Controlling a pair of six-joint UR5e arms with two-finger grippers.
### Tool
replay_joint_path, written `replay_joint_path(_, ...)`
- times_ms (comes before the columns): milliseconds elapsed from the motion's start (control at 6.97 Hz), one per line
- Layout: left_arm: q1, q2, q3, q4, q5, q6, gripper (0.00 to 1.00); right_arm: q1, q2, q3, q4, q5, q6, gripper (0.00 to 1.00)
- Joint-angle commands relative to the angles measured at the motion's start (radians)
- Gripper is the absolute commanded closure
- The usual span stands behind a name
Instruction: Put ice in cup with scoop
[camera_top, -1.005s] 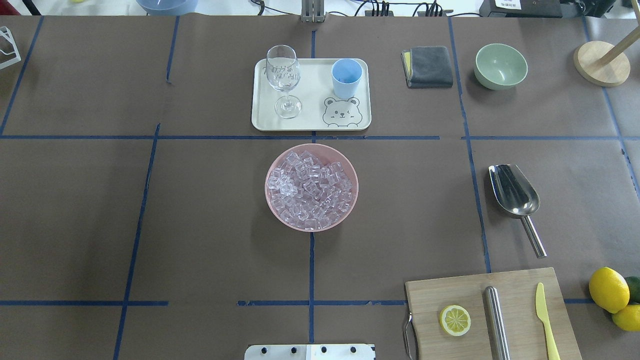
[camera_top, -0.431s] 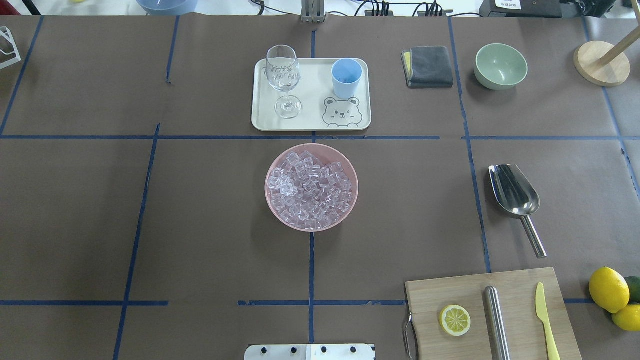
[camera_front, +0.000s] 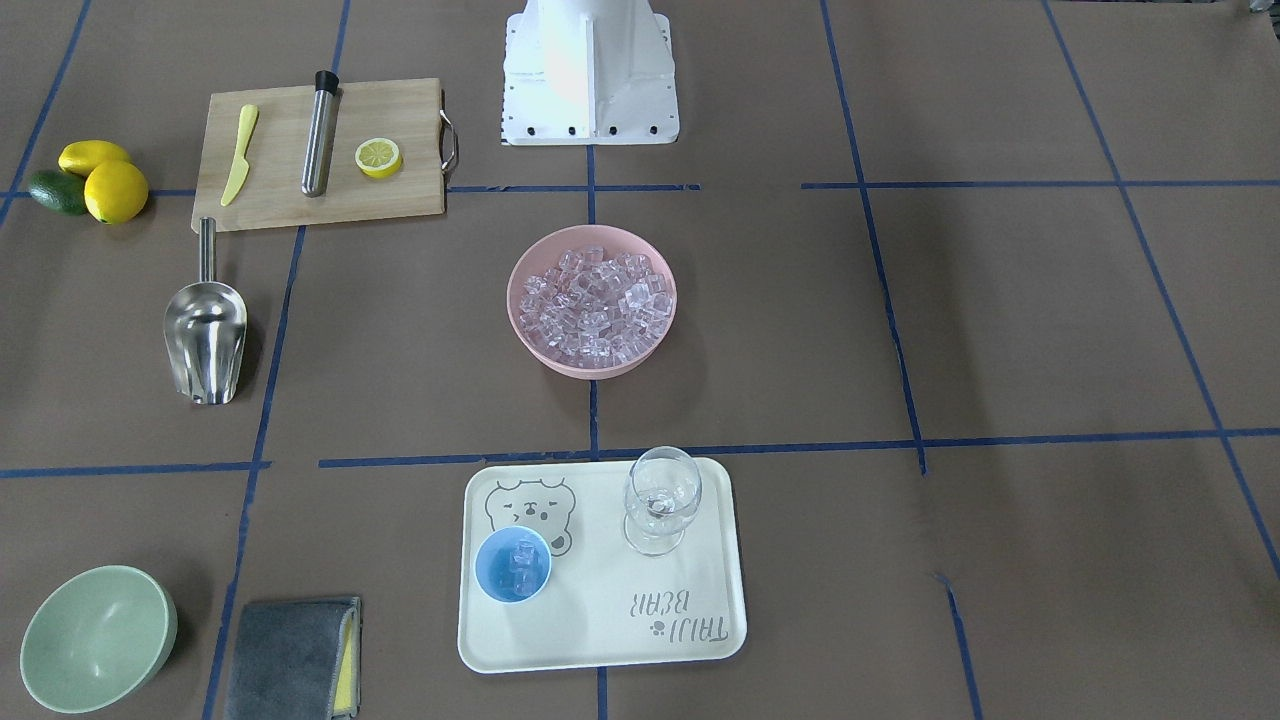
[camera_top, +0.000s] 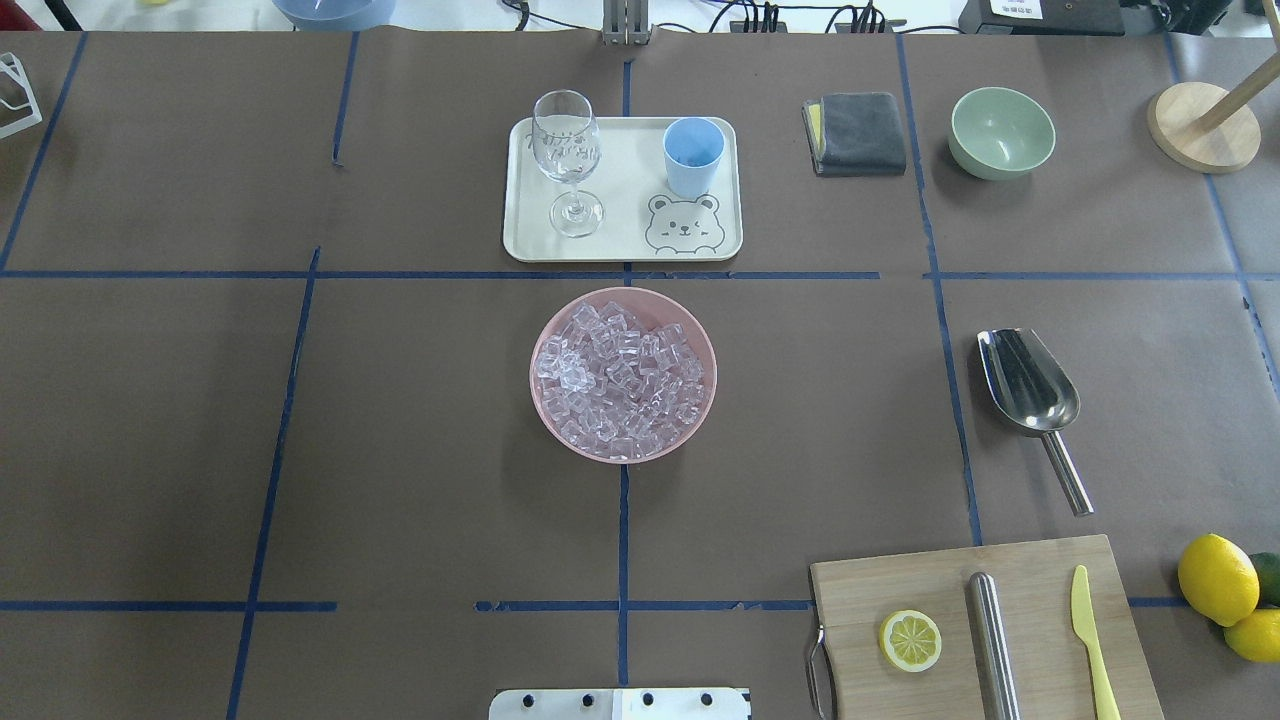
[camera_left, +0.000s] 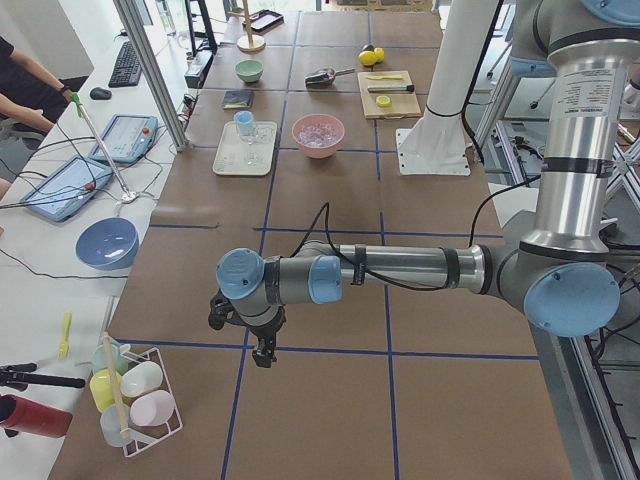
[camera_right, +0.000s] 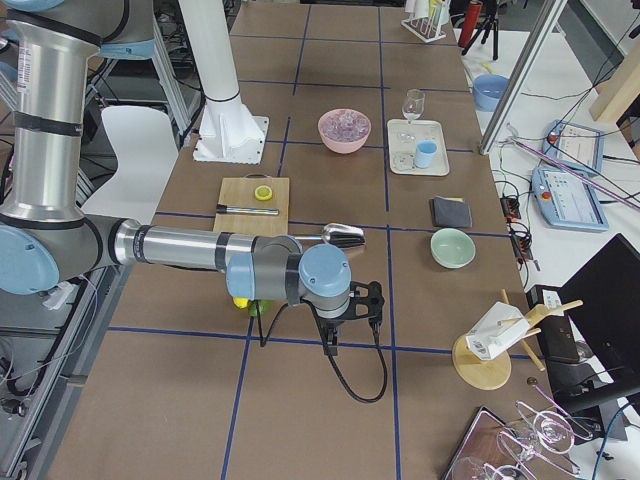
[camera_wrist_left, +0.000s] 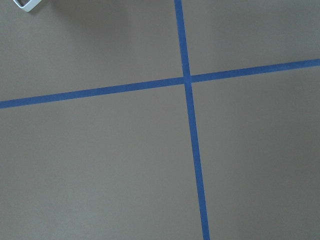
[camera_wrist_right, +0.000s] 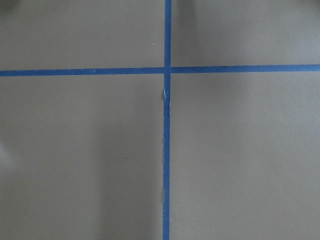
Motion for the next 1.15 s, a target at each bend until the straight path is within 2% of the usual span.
replay_joint_path(0, 0.000, -0.001, -0.003, -0.001, 0.001, 0.000, 0.00, 0.007, 0.005, 0.037, -0.048, -0.008, -0.003, 0.00)
replay_joint_path(287, 0.000, -0.005, -0.003, 0.000, 0.000, 0.000, 0.00, 0.004, 0.070, 0.014, -0.050, -0.072, -0.003, 0.00)
replay_joint_path(1005, -0.002, 0.003, -0.003, -0.003, 0.009, -0.035, 0.00, -0.013, 0.088, -0.019, -0.040, -0.070, 0.014, 0.00)
